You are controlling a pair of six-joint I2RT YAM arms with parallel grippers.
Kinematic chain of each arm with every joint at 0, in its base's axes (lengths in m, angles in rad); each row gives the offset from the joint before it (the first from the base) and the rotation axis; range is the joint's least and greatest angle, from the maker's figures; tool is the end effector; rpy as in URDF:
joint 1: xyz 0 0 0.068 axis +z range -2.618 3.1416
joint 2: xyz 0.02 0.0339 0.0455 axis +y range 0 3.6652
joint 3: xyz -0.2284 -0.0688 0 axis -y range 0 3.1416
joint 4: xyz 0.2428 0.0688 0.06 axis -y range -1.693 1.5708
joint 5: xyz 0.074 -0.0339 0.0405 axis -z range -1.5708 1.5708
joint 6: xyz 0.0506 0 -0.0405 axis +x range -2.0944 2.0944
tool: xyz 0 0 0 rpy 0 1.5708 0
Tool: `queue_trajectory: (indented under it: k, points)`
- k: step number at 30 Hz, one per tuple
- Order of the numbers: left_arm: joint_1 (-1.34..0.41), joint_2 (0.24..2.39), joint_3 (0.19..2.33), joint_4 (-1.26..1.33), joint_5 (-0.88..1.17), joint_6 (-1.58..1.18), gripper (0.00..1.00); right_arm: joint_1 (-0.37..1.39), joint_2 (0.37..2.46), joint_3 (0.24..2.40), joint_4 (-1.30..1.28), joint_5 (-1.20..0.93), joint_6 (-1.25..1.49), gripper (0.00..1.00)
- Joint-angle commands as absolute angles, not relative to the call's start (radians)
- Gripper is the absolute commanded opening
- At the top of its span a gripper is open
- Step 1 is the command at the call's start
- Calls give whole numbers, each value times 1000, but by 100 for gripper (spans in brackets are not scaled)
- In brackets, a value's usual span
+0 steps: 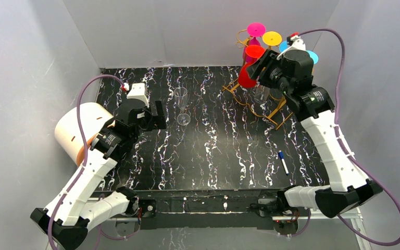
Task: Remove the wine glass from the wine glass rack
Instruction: Pick up the wine glass from the wine rack.
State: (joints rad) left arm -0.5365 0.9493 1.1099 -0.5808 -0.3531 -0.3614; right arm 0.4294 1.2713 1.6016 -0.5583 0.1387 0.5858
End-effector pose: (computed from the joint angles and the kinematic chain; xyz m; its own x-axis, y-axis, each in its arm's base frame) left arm 0.2049 -0.1015 0.3477 -0.4016 -0.1472 -0.9039 0.0708 0.9791 -0.1909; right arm 0.2609 0.1118 0.4392 -0.3315 0.4504 -0.8290 -0.1279 0.8491 0.5125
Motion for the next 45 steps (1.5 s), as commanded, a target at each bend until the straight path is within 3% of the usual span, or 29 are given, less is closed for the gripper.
queue_trajectory:
  k: [1, 7, 20, 38, 45]
  points:
    - [-532, 952, 1144, -590, -309, -326, 98, 336, 1303, 1685, -488, 167, 590, 64]
    - [-532, 958, 1144, -571, -289, -312, 98, 234, 1385, 1822, -576, 58, 563, 64]
    - [-532, 985, 1146, -576, -261, -268, 98, 32, 1472, 1825, -604, -141, 523, 46]
    - [-532, 964, 1120, -548, -217, -258, 98, -68, 1518, 1812, -615, -241, 487, 48]
    - [-532, 950, 1116, -549, -210, -259, 98, -79, 1551, 1813, -604, -320, 500, 43]
